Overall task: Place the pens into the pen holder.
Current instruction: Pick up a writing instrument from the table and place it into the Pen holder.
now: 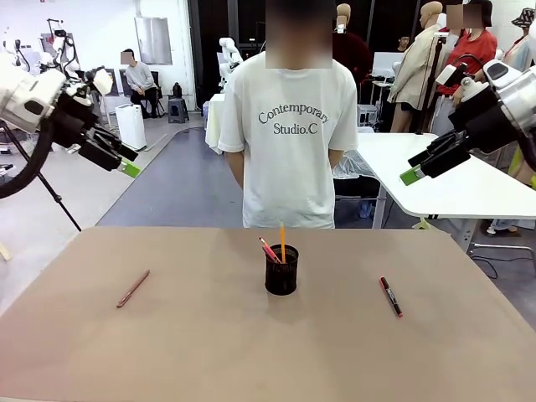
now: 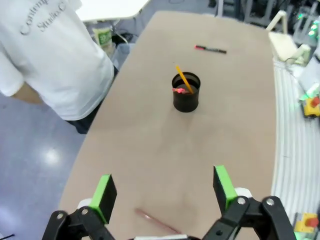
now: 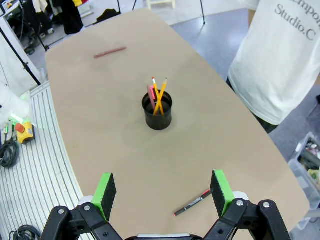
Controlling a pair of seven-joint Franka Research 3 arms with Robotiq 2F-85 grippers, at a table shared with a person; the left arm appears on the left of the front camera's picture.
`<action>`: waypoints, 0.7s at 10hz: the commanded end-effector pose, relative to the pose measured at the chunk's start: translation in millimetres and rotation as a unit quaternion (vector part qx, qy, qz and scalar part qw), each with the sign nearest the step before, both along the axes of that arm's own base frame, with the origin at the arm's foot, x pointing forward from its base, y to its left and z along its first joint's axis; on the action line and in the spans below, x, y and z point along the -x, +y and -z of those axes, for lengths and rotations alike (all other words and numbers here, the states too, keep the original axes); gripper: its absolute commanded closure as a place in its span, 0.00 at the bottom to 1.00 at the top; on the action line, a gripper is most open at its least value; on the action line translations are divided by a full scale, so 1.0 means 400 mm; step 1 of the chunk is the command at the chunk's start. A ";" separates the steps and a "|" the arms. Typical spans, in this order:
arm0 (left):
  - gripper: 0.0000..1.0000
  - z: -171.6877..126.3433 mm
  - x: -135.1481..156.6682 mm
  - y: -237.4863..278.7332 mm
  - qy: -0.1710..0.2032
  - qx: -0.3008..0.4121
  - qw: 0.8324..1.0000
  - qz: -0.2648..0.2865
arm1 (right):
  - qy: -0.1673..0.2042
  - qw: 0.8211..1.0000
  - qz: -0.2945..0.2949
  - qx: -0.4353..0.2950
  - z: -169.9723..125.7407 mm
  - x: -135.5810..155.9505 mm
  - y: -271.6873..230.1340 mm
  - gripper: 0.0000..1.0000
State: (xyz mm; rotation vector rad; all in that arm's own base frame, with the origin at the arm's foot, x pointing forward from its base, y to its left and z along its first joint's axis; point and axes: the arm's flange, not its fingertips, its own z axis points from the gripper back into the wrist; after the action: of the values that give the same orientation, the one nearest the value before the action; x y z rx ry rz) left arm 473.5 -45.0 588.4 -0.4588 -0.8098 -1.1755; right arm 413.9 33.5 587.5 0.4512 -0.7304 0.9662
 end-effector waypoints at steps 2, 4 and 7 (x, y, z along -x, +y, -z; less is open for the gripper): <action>0.00 0.000 0.000 0.000 0.000 0.000 1.000 0.000 | -0.004 1.000 -0.006 -0.009 -0.002 -0.003 -0.001 0.00; 0.00 0.000 0.000 0.000 0.000 0.000 1.000 0.000 | -0.004 1.000 -0.006 -0.009 -0.002 -0.003 -0.001 0.00; 0.00 0.000 0.000 0.000 0.000 0.000 1.000 0.000 | -0.004 1.000 -0.006 -0.009 -0.002 -0.003 -0.001 0.00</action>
State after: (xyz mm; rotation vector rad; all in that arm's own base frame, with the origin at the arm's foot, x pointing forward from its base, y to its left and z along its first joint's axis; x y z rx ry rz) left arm 473.3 -46.1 585.8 -0.4691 -0.8076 -1.1759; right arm 413.9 33.5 587.5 0.4512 -0.7305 0.9661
